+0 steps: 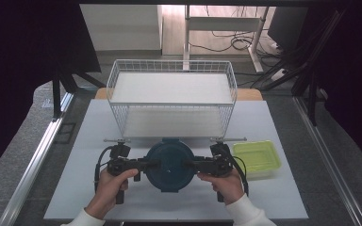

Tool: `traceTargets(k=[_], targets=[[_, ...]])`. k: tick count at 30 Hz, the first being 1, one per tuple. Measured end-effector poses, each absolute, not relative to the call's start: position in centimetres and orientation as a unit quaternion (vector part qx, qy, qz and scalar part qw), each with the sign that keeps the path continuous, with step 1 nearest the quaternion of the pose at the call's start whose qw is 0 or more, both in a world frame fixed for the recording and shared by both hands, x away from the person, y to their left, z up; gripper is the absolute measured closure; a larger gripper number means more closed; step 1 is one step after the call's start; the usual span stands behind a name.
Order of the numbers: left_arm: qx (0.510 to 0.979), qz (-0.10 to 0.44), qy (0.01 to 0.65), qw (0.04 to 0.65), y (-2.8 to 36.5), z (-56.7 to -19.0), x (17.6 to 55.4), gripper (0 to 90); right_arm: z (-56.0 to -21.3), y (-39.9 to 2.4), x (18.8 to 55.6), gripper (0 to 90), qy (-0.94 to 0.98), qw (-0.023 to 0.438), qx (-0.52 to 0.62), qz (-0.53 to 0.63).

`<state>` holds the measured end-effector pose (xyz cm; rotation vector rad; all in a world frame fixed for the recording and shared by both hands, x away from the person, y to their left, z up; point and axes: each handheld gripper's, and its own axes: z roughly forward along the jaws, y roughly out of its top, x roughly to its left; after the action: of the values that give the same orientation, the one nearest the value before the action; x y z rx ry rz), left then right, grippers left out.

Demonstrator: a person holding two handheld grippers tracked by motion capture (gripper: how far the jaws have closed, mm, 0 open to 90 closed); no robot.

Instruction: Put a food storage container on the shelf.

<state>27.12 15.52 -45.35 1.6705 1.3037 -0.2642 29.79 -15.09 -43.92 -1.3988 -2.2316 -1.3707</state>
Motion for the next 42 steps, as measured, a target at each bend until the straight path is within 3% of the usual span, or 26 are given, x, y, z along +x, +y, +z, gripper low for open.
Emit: traceTargets(k=[42], targets=[[0.687, -0.086, 0.523, 0.497, 16.2, -39.6, 30.9, 35.4, -38.0, -14.5, 33.6, 38.2, -0.746, 0.065, -0.455, -0.482]])
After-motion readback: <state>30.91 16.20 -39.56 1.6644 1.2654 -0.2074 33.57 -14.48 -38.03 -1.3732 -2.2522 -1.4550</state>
